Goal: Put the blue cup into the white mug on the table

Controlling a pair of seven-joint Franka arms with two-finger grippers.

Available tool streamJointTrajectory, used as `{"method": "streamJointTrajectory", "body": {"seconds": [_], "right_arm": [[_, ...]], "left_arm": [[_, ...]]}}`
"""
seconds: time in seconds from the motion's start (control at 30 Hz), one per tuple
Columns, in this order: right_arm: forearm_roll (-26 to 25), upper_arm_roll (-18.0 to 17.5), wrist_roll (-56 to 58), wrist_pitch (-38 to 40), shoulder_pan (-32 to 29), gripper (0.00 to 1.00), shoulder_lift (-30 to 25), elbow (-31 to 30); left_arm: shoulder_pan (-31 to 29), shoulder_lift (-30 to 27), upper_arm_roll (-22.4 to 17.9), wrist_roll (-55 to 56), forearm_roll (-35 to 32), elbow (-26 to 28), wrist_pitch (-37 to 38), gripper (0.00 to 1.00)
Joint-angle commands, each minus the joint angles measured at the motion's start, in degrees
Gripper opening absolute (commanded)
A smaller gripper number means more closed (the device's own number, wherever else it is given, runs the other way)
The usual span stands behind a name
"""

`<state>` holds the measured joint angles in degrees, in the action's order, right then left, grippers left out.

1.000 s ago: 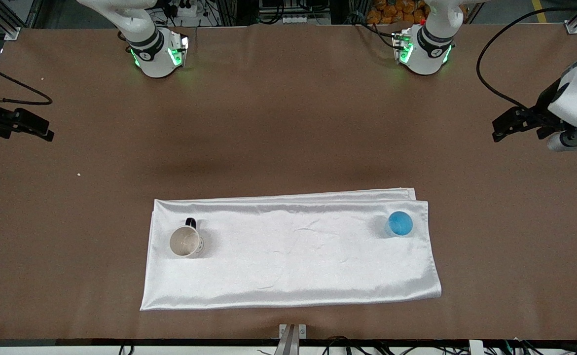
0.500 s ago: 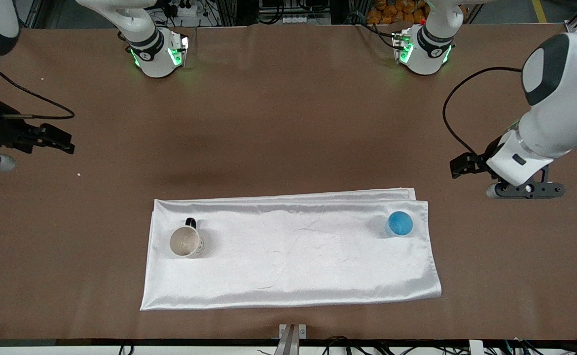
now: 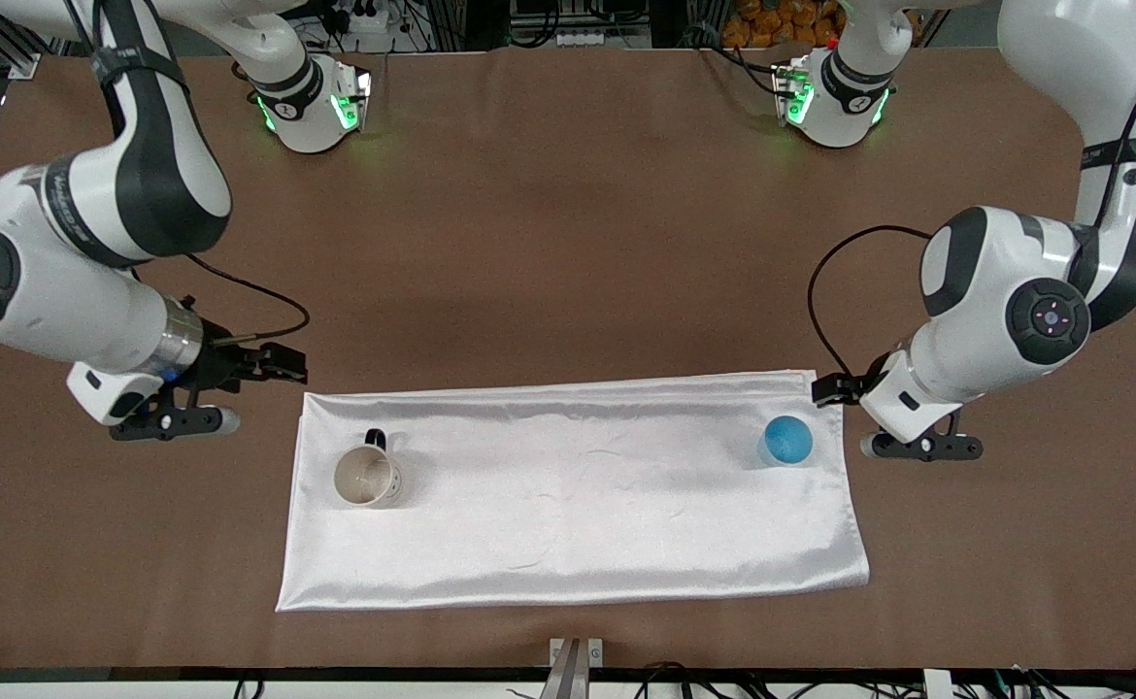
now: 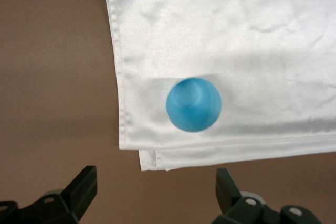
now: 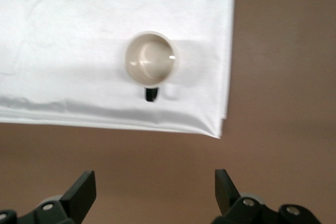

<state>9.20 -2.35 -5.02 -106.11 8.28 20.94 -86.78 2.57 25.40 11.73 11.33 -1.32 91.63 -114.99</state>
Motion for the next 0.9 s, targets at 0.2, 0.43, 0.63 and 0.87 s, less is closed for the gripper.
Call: {"method": "streamJointTrajectory", "body": {"seconds": [0.2, 0.43, 0.63, 0.87], "right_arm": [[3.8, 0.3, -1.1, -11.0, 1.7, 1.0, 11.5, 1.2], [0.3, 0.6, -2.4, -19.3, 4.3, 1.0, 14.5, -2.0], [-3.6, 0.6, -3.9, -20.6, 5.0, 1.0, 16.6, -2.4], [-4.3, 0.6, -5.6, -23.7, 5.2, 1.0, 17.7, -3.6]], "left_arm": [[0.1, 6.9, -0.1, 1.4, -1.4, -1.2, -8.2, 1.0], [0.2, 10.5, -0.3, 1.4, -3.6, -1.2, -13.3, 1.0], [0.3, 11.9, -0.3, 1.4, -4.7, -1.2, -14.2, 1.0], [0.7, 13.2, -0.3, 1.7, -4.7, -1.1, -15.3, 0.98]]}}
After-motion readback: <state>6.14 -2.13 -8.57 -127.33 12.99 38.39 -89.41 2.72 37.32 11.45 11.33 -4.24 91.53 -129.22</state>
